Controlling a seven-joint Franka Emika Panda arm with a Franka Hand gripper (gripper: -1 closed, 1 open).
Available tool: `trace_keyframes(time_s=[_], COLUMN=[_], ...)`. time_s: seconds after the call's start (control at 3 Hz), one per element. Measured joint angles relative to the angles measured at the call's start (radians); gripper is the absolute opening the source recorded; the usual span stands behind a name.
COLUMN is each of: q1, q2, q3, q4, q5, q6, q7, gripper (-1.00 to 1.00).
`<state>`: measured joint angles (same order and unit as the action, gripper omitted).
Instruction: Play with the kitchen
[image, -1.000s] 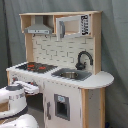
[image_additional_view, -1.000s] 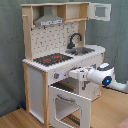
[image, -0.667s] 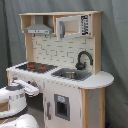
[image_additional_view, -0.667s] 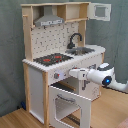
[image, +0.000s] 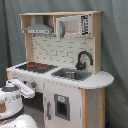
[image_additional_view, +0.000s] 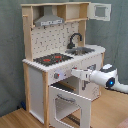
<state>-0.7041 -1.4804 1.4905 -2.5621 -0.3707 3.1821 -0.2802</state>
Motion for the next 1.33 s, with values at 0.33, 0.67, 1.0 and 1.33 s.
trace_keyframes(time_s=[0.33, 0.67, 1.0, 1.33], q1=[0.067, 0.086, 0.105, 0.131], q2=[0.000, -0.004, -0.006, -0.011], q3=[-0.063, -0.175, -0.271, -0.377], q4=[-0.003, -0.008, -0.017, -0.026], q5=[0.002, 0.001, 0.000, -0.002], q6=[-0.050, -0.075, -0.095, -0.129], q7=[0.015, -0.011, -0.060, -0.125], gripper=[1.00, 1.00, 1.00, 1.00])
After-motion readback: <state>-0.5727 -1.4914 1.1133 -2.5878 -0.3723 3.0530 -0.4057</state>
